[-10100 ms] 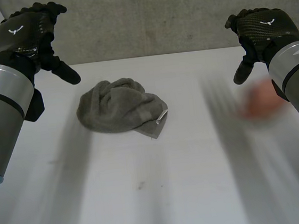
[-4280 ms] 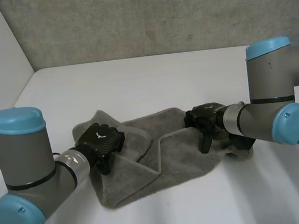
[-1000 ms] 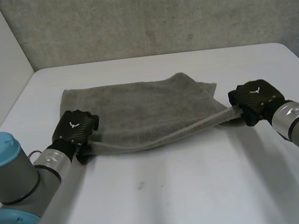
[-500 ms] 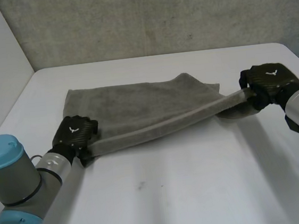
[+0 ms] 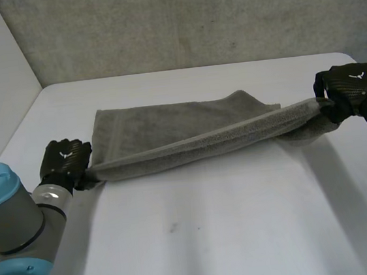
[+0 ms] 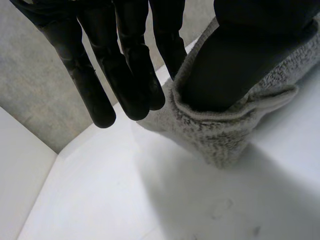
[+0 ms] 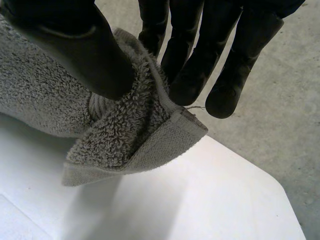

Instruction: Fold the towel.

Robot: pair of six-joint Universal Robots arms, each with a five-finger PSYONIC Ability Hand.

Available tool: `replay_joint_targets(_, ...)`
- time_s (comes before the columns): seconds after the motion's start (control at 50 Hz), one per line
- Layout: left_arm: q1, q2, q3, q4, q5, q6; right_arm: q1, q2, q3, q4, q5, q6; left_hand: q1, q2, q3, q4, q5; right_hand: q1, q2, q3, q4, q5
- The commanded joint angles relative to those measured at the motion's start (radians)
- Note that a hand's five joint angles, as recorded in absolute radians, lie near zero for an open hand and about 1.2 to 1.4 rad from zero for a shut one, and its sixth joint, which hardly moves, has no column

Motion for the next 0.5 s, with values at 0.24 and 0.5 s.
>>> replay_joint_targets(0.24,0.002,0.522,-0.078,-0.171,0.051,0.073,-0.014,-0.155,-0.081,0.408,-0.017,-0.324,0.233,0.208,0.209,0.208,0.221,0.056,0.073,0.059,0.055,0.066)
replay_joint_targets(0.5,0.008,0.624,-0.127,-0.465,0.150,0.259,-0.055,-0.272,-0.023,0.547,-0.022,-0.485,0.233,0.208,0.209,0.208,0.221,0.056,0.073,0.059,0.055,0.066)
